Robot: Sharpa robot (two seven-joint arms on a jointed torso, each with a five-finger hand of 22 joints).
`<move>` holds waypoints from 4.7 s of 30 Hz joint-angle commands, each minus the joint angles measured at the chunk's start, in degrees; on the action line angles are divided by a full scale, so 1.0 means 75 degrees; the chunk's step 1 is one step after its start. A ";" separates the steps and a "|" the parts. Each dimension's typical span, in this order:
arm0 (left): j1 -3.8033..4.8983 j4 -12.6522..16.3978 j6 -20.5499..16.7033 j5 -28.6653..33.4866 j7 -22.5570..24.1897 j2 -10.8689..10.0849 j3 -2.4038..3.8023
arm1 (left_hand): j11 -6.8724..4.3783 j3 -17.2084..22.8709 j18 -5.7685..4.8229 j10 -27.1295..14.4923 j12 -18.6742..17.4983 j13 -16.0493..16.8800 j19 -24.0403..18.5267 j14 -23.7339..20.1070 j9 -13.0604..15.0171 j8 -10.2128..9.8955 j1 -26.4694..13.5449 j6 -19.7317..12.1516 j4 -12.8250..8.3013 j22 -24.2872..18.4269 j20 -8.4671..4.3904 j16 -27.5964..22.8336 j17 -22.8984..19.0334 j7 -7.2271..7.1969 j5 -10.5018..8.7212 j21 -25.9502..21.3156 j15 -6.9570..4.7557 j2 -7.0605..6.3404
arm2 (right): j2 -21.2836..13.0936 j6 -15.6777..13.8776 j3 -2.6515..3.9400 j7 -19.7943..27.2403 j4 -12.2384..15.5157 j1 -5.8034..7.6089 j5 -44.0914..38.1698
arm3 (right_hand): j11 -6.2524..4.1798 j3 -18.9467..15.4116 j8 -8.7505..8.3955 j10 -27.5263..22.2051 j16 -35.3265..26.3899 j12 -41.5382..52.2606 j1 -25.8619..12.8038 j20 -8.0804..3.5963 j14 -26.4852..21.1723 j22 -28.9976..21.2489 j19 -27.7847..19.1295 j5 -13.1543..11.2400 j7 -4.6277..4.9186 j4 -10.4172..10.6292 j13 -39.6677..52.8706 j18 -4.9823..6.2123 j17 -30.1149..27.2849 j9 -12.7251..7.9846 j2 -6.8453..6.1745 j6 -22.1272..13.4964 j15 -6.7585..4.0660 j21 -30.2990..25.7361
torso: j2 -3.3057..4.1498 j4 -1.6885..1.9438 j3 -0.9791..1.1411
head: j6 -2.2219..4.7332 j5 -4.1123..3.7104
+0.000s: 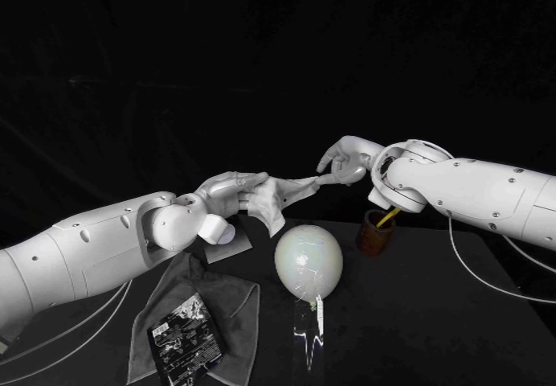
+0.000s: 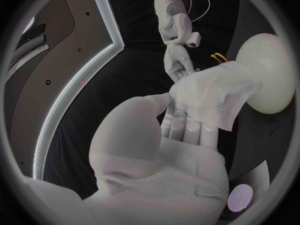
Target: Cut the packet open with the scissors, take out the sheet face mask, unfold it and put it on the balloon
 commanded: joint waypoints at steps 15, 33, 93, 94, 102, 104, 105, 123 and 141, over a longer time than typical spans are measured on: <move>0.0005 0.0278 -0.0691 -0.0105 -0.0049 -0.0084 -0.0003 | -0.0022 0.0468 0.0071 0.0185 -0.0021 -0.0024 0.0138 0.0155 0.0040 0.0114 -0.0222 0.0103 -0.0228 0.0028 -0.0071 -0.0049 0.0085 -0.0020 0.0025 -0.0010 -0.0050 -0.0125 | -0.0482 -0.1676 -0.0002 0.0763 0.0665 -0.0312 0.1729 | -0.0068 -0.0019 -0.0203 0.0817 0.0349 0.0916 0.0381 0.0023 0.0753 0.0369 0.1052 0.0014 -0.0021 0.0088 0.0723 0.0037 0.0678 -0.0109 0.0119 0.0467 -0.0068 0.0963 | -0.0001 0.0011 -0.0014 | -0.0024 0.0018; 0.0000 0.0539 -0.1386 -0.0146 -0.0078 -0.0170 -0.0027 | -0.0025 0.0754 0.0063 0.0231 -0.0076 -0.0028 0.0154 0.0182 0.0048 0.0138 -0.0408 0.0112 -0.0386 0.0039 -0.0093 -0.0100 0.0133 -0.0020 0.0026 0.0005 -0.0055 -0.0226 | -0.0473 -0.3949 0.0000 0.1569 0.2286 -0.0611 0.2058 | -0.0271 -0.0115 -0.0239 0.2547 0.0953 0.3237 0.0247 -0.0155 0.2228 0.1290 0.2767 0.0026 -0.0254 0.0285 0.3223 -0.0408 0.2936 -0.0175 0.0287 0.1188 -0.0260 0.3380 | 0.0003 0.0006 -0.0005 | -0.0058 0.0008; -0.0004 0.0817 -0.1624 -0.0369 0.0031 -0.0213 -0.0036 | -0.0065 0.0947 0.0063 0.0359 -0.0088 -0.0020 0.0200 0.0279 0.0071 0.0208 -0.0582 0.0198 -0.0574 0.0069 -0.0127 -0.0103 0.0217 -0.0060 0.0026 0.0066 -0.0091 -0.0302 | 0.0531 -0.4074 0.0006 -0.0187 0.2129 -0.0932 -0.0053 | -0.0400 -0.0345 -0.0230 0.2983 0.1084 0.3901 0.0370 -0.0250 0.2630 0.1446 0.3093 0.0012 -0.0411 0.0302 0.4095 -0.0502 0.3749 -0.0174 0.0273 0.1613 -0.0369 0.3934 | 0.0000 0.0006 -0.0001 | -0.0081 0.0004; -0.0004 0.0817 -0.1622 -0.0372 0.0029 -0.0212 -0.0036 | -0.0067 0.0954 0.0063 0.0362 -0.0090 -0.0020 0.0201 0.0282 0.0072 0.0211 -0.0589 0.0201 -0.0586 0.0070 -0.0129 -0.0104 0.0222 -0.0062 0.0027 0.0070 -0.0093 -0.0311 | 0.0534 -0.4074 0.0006 -0.0187 0.2126 -0.0933 -0.0054 | -0.0408 -0.0337 -0.0223 0.3004 0.1087 0.3925 0.0382 -0.0256 0.2641 0.1452 0.3106 0.0012 -0.0420 0.0294 0.4127 -0.0506 0.3772 -0.0171 0.0279 0.1631 -0.0376 0.3956 | 0.0000 0.0007 0.0000 | -0.0083 0.0004; -0.0004 0.0832 -0.1554 -0.0386 0.0023 -0.0210 -0.0036 | -0.0068 0.0957 0.0063 0.0365 -0.0091 -0.0020 0.0201 0.0283 0.0073 0.0213 -0.0594 0.0203 -0.0593 0.0071 -0.0130 -0.0105 0.0225 -0.0063 0.0027 0.0071 -0.0094 -0.0316 | 0.0567 -0.4078 0.0006 -0.0193 0.2097 -0.0941 -0.0057 | -0.0481 -0.0204 -0.0169 0.3170 0.1115 0.4114 0.0506 -0.0315 0.2745 0.1498 0.3210 0.0008 -0.0501 0.0212 0.4384 -0.0540 0.3995 -0.0151 0.0393 0.1765 -0.0442 0.4126 | 0.0001 0.0002 -0.0002 | -0.0100 0.0009; -0.0004 0.0841 -0.1524 -0.0387 0.0028 -0.0209 -0.0036 | -0.0068 0.0957 0.0063 0.0365 -0.0091 -0.0020 0.0201 0.0283 0.0073 0.0213 -0.0594 0.0203 -0.0593 0.0071 -0.0130 -0.0105 0.0225 -0.0063 0.0027 0.0071 -0.0094 -0.0316 | 0.0577 -0.4074 0.0006 -0.0204 0.2087 -0.0944 -0.0058 | -0.0510 -0.0139 -0.0147 0.3218 0.1127 0.4167 0.0567 -0.0337 0.2789 0.1515 0.3250 0.0008 -0.0532 0.0165 0.4457 -0.0553 0.4094 -0.0141 0.0434 0.1814 -0.0467 0.4192 | 0.0001 0.0003 0.0000 | -0.0100 0.0011; -0.0004 0.0844 -0.1507 -0.0386 0.0029 -0.0208 -0.0036 | -0.0068 0.0957 0.0063 0.0365 -0.0091 -0.0020 0.0201 0.0283 0.0073 0.0213 -0.0594 0.0203 -0.0593 0.0071 -0.0130 -0.0105 0.0225 -0.0063 0.0027 0.0071 -0.0094 -0.0316 | 0.0581 -0.4071 0.0006 -0.0212 0.2082 -0.0946 -0.0061 | -0.0525 -0.0099 -0.0134 0.3238 0.1131 0.4189 0.0612 -0.0347 0.2804 0.1520 0.3260 0.0008 -0.0549 0.0133 0.4487 -0.0556 0.4128 -0.0135 0.0458 0.1839 -0.0478 0.4209 | 0.0000 0.0004 0.0000 | -0.0108 0.0014; -0.0004 0.0820 -0.1397 -0.0359 0.0039 -0.0193 -0.0036 | -0.0069 0.0964 0.0061 0.0373 -0.0091 -0.0020 0.0201 0.0286 0.0075 0.0220 -0.0606 0.0211 -0.0599 0.0072 -0.0131 -0.0106 0.0230 -0.0065 0.0026 0.0074 -0.0094 -0.0318 | 0.0561 -0.4359 0.0006 -0.0317 0.2099 -0.0986 -0.0273 | -0.0770 0.0925 0.0482 0.3673 0.1228 0.4622 0.0788 -0.0600 0.3148 0.1733 0.3733 0.0003 -0.0792 -0.0623 0.5117 -0.0725 0.4955 0.0264 0.0424 0.2175 -0.0721 0.4984 | 0.0000 0.0001 0.0001 | -0.0114 0.0024; -0.0004 0.0755 -0.1630 -0.0403 0.0065 -0.0203 -0.0036 | -0.0081 0.1004 0.0061 0.0412 -0.0087 -0.0017 0.0206 0.0307 0.0086 0.0245 -0.0639 0.0239 -0.0625 0.0078 -0.0137 -0.0104 0.0255 -0.0077 0.0026 0.0087 -0.0104 -0.0304 | 0.0327 -0.4536 0.0006 -0.0039 0.2367 -0.1002 0.0117 | -0.0814 0.1292 0.0669 0.3727 0.1244 0.4653 0.0505 -0.0643 0.3192 0.1769 0.3810 0.0003 -0.0841 -0.0725 0.5194 -0.0753 0.5075 0.0402 0.0365 0.2142 -0.0764 0.5119 | 0.0002 0.0003 0.0000 | -0.0120 0.0039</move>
